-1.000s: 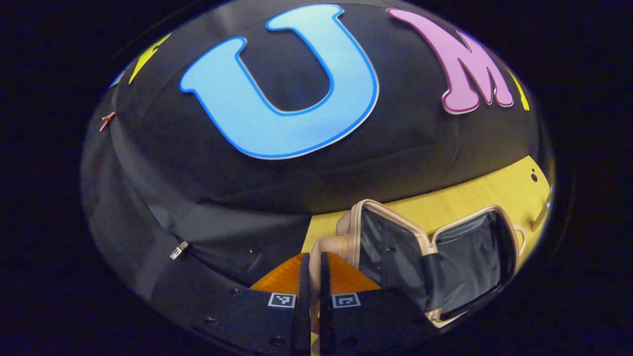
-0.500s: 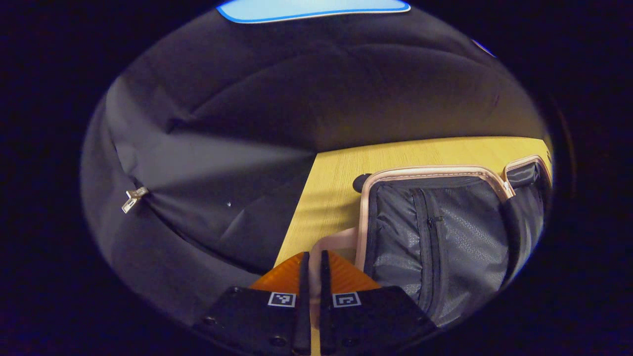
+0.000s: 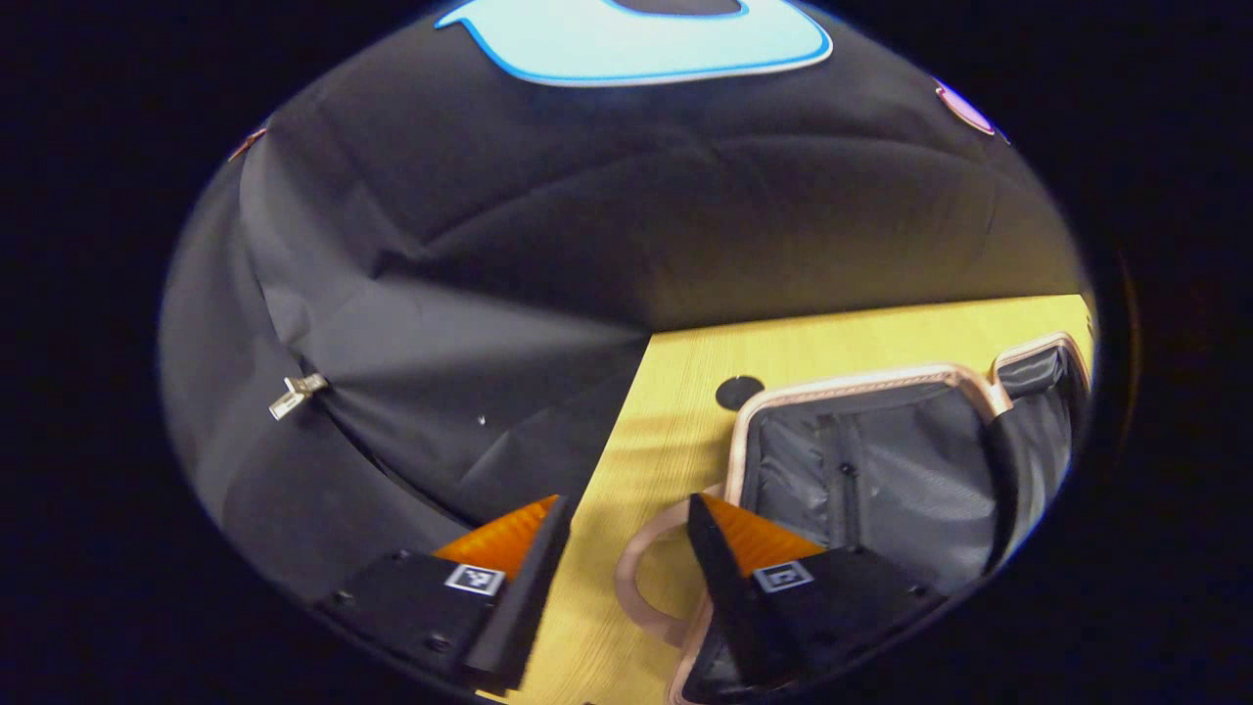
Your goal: First open the suitcase, pack the skin care products into it, and then close the suitcase.
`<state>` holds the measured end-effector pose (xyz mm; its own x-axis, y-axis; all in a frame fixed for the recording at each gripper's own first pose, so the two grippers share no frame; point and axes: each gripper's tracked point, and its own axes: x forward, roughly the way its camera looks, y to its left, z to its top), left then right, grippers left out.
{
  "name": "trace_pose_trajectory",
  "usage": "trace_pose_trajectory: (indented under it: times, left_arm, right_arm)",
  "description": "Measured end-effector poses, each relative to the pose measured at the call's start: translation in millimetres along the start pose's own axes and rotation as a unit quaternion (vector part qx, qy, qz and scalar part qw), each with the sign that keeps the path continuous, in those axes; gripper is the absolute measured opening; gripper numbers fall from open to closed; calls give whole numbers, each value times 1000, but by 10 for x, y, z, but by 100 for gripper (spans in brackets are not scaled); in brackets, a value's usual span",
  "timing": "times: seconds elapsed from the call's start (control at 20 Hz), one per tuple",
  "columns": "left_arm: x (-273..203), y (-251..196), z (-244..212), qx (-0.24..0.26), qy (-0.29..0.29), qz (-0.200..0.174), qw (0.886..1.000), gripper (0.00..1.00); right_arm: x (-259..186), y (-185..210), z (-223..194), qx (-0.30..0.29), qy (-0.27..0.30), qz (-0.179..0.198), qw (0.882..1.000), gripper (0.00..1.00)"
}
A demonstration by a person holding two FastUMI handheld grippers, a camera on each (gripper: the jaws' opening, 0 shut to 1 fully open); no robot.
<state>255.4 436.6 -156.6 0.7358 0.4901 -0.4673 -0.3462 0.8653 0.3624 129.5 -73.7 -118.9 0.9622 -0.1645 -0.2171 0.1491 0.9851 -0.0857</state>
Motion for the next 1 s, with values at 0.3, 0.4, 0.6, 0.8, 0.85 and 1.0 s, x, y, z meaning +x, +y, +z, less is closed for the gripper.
trace_pose_trajectory:
  times: [0.3, 0.4, 0.6, 0.8, 0.85, 1.0]
  left_arm:
    - [-1188, -970, 730, -37, -119, -79, 989, 97]
    - [-1528, -1488, 834, -50, -142, -125, 981, 98]
    - [-2147, -2661, 901, -7, -196, -215, 957, 98]
    - [-2585, -4094, 618, 10, -181, -320, 930, 98]
    - [-2641, -4343, 565, 15, -181, -336, 924, 98]
    - [-2879, -5122, 356, 22, -155, -398, 904, 98]
  right_arm:
    - [11, -316, 77, 9, -11, -14, 1000, 97]
    - [24, -443, 83, -5, -18, -19, 1000, 97]
    - [87, -743, 21, -18, -28, -38, 999, 97]
    - [148, -1047, -160, -4, -18, -64, 998, 97]
    - [156, -1102, -206, 0, -15, -68, 998, 97]
    - [196, -1317, -401, 7, 2, -78, 997, 97]
